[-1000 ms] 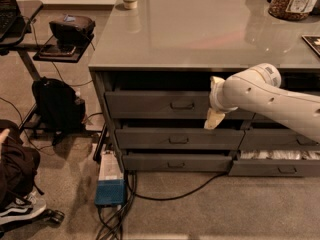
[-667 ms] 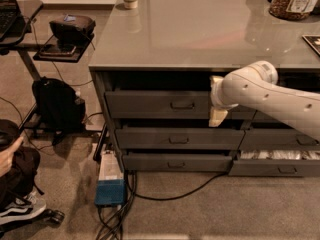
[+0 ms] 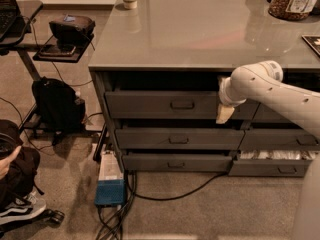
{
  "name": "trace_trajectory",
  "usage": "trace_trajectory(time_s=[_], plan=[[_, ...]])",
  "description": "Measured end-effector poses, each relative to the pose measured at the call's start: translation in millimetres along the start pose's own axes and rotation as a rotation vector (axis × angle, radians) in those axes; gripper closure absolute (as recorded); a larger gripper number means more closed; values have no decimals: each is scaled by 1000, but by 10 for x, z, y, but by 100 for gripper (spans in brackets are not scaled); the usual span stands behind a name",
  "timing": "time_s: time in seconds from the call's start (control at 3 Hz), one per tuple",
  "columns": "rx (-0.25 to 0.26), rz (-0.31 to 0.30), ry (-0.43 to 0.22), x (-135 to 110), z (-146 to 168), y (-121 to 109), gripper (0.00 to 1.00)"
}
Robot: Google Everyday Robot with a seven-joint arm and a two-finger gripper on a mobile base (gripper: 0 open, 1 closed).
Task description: Open top drawer
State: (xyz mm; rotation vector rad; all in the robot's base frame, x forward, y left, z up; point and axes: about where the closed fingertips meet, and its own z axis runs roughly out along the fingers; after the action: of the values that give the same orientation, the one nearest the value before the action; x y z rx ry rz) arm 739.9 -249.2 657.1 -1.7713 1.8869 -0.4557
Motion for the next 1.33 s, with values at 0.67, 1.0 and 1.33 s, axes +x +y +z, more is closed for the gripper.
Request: trace_trajectory(time_s=[0.67, 1.0, 1.33], plan=[[-62, 93, -60, 102, 284, 179, 0], [-62, 94, -61, 101, 287, 180, 19], [-62, 94, -61, 101, 287, 180, 43]])
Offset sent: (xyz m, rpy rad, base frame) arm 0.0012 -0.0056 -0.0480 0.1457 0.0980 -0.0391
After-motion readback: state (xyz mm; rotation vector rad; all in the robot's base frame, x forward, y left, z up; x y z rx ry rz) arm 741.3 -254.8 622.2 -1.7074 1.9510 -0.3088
